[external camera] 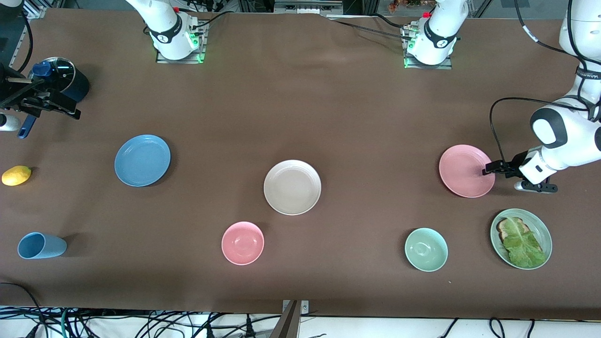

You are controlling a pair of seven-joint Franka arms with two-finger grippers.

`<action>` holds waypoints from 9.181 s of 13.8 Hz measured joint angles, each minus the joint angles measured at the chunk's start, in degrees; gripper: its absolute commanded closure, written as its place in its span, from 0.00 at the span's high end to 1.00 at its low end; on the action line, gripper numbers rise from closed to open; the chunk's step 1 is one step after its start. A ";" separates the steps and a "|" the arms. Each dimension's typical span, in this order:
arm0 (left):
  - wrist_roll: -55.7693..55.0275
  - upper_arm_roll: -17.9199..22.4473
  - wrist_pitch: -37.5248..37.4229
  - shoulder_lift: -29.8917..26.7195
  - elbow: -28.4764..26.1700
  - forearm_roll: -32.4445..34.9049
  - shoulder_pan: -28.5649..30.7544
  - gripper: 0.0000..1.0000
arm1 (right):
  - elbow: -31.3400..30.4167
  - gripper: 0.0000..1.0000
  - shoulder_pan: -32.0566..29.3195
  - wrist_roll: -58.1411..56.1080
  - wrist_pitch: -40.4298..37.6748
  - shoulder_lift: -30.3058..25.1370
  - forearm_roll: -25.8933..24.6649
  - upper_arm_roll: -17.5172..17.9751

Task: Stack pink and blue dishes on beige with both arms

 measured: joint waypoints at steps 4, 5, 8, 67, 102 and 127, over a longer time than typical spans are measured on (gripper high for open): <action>1.29 -0.01 0.68 0.61 0.00 -0.46 -0.01 0.94 | 0.00 1.00 0.00 0.00 0.00 0.00 0.00 0.00; 1.56 -0.01 0.72 0.62 0.00 -0.56 0.00 0.86 | 0.00 1.00 0.00 0.00 0.00 0.00 0.00 0.00; 3.27 -0.01 0.69 0.60 0.02 -2.03 0.03 0.67 | 0.00 1.00 0.00 0.00 0.00 0.00 0.00 0.00; -57.33 -8.80 -5.64 -3.28 9.69 1.38 -38.46 0.00 | -0.04 1.00 0.00 -0.01 -0.06 0.00 0.00 -0.01; -76.85 2.15 -5.31 11.61 28.26 1.72 -56.19 0.45 | -0.06 1.00 0.00 -0.01 -0.09 0.00 0.00 -0.01; -16.77 6.31 -41.01 -11.46 29.96 11.13 -22.11 1.00 | -4.77 1.00 -0.74 0.04 8.94 9.96 -0.56 -4.32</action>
